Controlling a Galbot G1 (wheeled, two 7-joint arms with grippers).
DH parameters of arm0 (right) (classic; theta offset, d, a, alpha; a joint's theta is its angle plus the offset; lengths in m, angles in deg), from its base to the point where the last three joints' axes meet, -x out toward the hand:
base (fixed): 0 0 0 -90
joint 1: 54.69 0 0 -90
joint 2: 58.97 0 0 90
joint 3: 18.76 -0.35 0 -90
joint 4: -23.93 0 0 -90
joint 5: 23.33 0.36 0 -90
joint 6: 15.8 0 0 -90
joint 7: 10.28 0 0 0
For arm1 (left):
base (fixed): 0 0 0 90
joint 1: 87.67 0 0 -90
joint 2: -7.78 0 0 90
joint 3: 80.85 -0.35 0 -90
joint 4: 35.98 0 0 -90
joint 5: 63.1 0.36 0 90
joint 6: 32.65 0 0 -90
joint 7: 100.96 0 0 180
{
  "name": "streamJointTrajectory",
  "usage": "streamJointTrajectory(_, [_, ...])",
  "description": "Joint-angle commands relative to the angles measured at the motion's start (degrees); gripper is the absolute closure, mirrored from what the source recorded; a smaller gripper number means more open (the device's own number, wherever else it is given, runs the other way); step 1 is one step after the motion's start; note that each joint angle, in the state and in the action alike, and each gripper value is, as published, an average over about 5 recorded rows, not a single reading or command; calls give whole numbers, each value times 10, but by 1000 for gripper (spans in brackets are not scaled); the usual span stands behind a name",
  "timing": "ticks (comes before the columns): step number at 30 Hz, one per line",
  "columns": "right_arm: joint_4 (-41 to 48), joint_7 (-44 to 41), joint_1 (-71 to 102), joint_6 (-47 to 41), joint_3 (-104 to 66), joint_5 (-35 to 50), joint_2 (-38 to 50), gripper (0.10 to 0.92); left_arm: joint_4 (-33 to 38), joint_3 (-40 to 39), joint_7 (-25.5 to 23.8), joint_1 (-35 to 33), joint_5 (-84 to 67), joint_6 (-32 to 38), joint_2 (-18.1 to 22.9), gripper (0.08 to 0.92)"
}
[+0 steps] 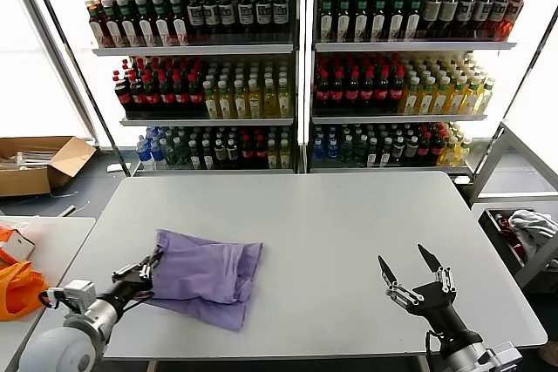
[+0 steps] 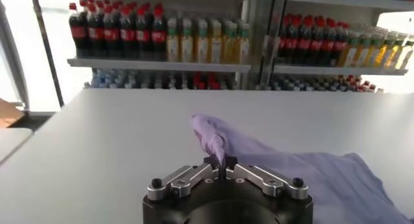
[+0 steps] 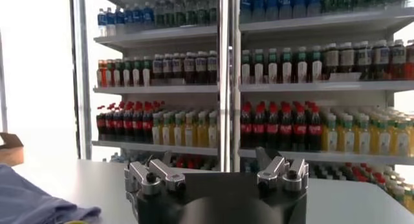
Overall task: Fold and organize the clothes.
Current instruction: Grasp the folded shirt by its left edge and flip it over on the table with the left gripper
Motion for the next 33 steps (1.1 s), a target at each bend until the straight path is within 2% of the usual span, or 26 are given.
streamJointTrajectory(1, [4,0,-2,2,2,6,7,203,-77,234,-57,-37,-20,13,-123,895])
streamJointTrajectory(4, [5,0,-4,3,7,6,9,203,-90,221,-58,-22,-23,10,-170,895])
streamJointTrajectory(6, [6,0,-5,3,8,6,9,203,-81,201,-56,-6,-26,5,-185,895])
streamJointTrajectory(11, [11,0,-1,9,6,8,9,203,-16,123,-29,30,-38,-12,-163,895])
streamJointTrajectory(14, [15,-1,7,12,4,8,9,203,63,25,30,52,-105,-31,-132,895])
streamJointTrajectory(17, [19,-1,13,13,5,5,7,203,119,-130,122,122,-141,-58,-99,895])
streamJointTrajectory(21, [18,0,14,11,10,-9,-1,203,93,-357,246,248,-131,-74,-31,895])
streamJointTrajectory(25, [13,3,18,4,14,-25,-10,203,24,-524,317,325,-155,-78,44,895])
streamJointTrajectory(29, [8,12,20,-10,20,-42,-15,203,-38,-595,363,355,-198,-78,111,895])
streamJointTrajectory(33, [9,28,13,-36,33,-57,-17,203,-91,-596,387,371,-215,-68,173,895])
